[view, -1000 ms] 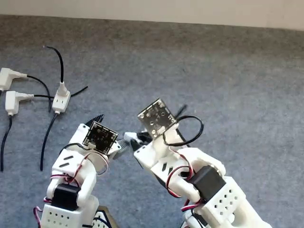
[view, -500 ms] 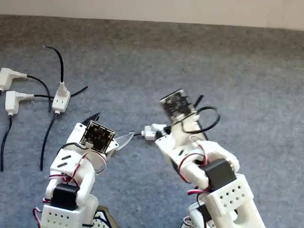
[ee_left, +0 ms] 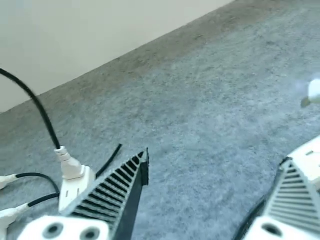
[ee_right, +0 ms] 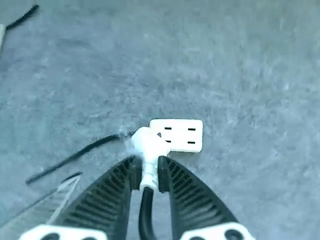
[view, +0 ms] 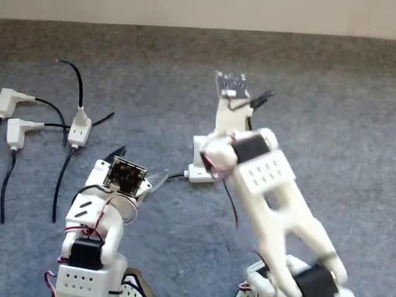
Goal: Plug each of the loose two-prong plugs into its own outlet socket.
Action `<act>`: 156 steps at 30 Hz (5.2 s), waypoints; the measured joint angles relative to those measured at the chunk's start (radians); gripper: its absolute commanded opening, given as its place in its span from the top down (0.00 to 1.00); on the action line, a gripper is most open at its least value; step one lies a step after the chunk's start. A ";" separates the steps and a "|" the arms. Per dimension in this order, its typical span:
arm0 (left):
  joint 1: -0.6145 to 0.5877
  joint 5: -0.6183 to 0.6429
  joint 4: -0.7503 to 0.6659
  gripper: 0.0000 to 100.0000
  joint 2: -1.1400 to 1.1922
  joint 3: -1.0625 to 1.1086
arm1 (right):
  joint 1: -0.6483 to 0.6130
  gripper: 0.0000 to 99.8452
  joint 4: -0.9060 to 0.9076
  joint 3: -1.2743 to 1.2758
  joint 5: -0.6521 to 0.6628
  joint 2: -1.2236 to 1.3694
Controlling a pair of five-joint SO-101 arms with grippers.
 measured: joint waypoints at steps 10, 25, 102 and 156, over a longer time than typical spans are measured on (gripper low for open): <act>-0.132 0.081 -0.063 0.63 -0.002 0.000 | 0.026 0.99 0.334 -0.391 -0.377 0.431; -0.129 0.084 -0.066 0.63 -0.002 0.000 | 0.120 0.99 0.420 -0.505 -0.454 0.443; -0.077 0.084 -0.066 0.63 -0.002 0.017 | 0.080 0.77 0.299 -0.423 -0.448 0.735; 0.457 -0.106 0.350 0.63 1.534 -0.953 | 0.856 0.77 -0.311 1.339 0.574 -1.473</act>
